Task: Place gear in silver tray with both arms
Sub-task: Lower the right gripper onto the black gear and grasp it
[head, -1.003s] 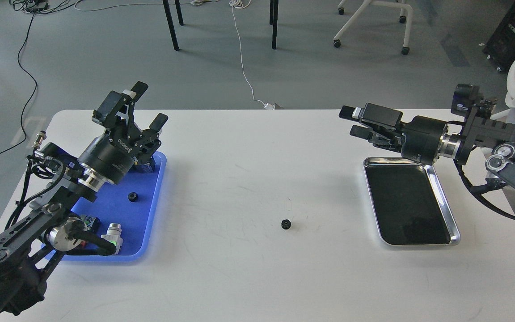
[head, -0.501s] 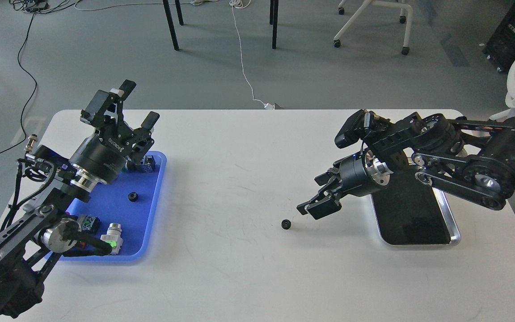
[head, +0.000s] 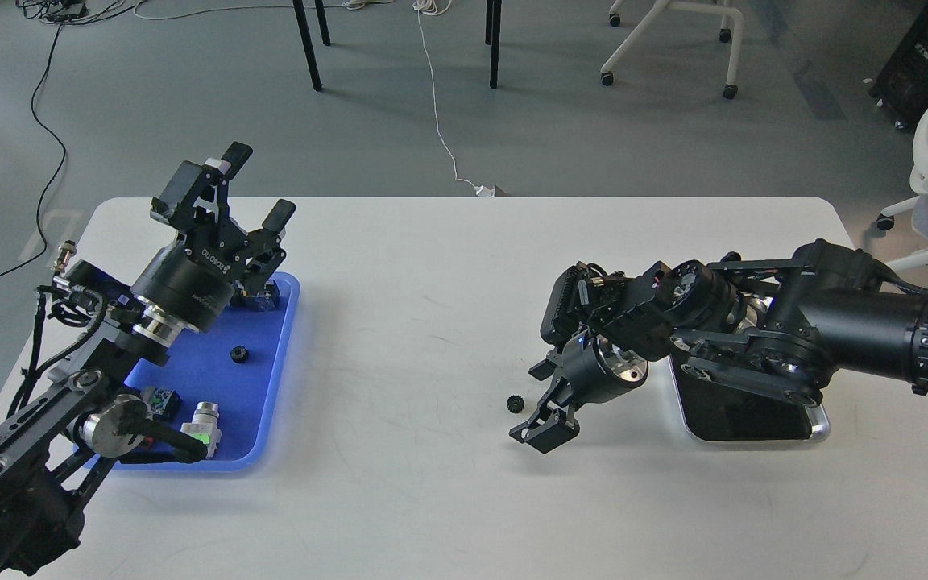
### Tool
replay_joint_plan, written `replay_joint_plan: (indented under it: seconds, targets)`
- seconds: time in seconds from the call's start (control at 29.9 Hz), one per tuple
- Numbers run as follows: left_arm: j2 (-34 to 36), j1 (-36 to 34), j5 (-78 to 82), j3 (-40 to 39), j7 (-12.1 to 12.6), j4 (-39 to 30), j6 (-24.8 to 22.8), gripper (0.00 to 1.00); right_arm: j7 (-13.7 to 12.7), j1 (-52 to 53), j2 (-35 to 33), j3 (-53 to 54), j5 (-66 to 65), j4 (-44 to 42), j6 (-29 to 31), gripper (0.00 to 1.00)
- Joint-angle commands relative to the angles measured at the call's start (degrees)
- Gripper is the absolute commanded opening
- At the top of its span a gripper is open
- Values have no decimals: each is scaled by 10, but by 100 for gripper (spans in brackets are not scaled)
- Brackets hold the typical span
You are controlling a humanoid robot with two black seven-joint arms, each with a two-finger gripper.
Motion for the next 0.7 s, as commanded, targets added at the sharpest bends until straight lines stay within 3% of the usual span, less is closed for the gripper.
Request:
replay_joint_plan:
  seconds: [0.0,0.2,0.67]
  targets:
    - [0,3,0,0,0,-1,1,98,0,1,24,-13,0,-18,-3,92]
    - [2,5,0,0,0,-6,1,98,0,4,41,-27,0,-37,-5,77]
    - [2,5,0,-1,0,-6,-1,98,0,12,58,-32,0,-50,-11,60]
